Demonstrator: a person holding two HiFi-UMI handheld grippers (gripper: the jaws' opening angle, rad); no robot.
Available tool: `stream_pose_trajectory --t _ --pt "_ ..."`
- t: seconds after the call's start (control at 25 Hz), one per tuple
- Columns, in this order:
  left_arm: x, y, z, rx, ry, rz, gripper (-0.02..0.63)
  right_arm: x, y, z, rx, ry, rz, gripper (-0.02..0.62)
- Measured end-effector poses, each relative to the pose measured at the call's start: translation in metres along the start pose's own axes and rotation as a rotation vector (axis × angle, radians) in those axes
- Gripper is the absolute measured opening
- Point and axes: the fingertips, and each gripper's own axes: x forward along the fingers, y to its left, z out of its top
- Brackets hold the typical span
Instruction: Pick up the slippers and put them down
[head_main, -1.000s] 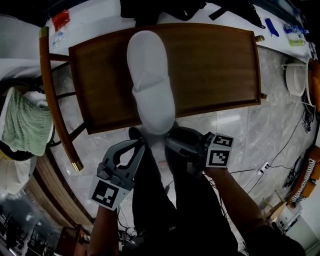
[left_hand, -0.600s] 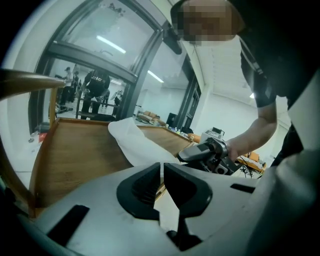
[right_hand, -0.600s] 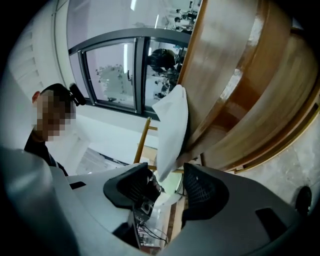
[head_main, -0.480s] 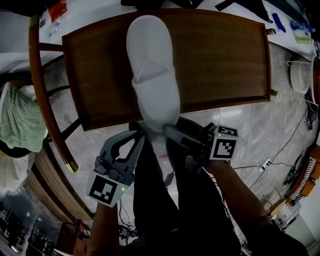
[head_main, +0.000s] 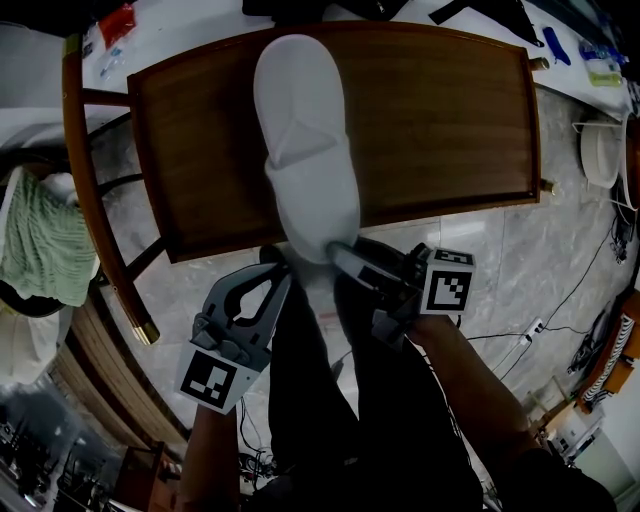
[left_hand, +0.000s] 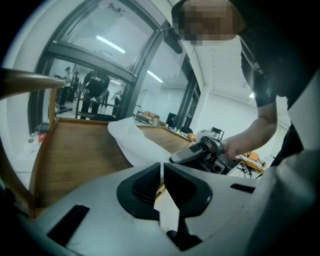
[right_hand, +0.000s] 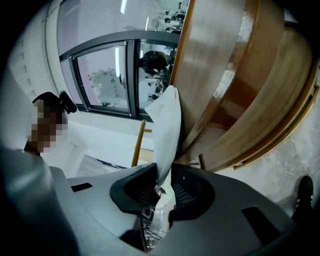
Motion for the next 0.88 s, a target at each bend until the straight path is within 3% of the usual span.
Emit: stream_pose_trajectory --t 0.36,0.72,0.88 --pt "-0.005 0.0 0.004 0.014 -0.01 0.006 0.012 -0.001 0.003 0.001 -0.02 0.012 0.009 0.089" --pt "-0.013 -0.002 0.022 0.03 -0.047 0.018 0.012 -0.007 0.023 0.005 -0.16 0.062 -0.01 0.083" --pt "-0.019 -0.002 0.039 0.051 -0.064 0.027 0.012 -0.005 0.042 0.01 -0.17 0.052 0.034 0.078"
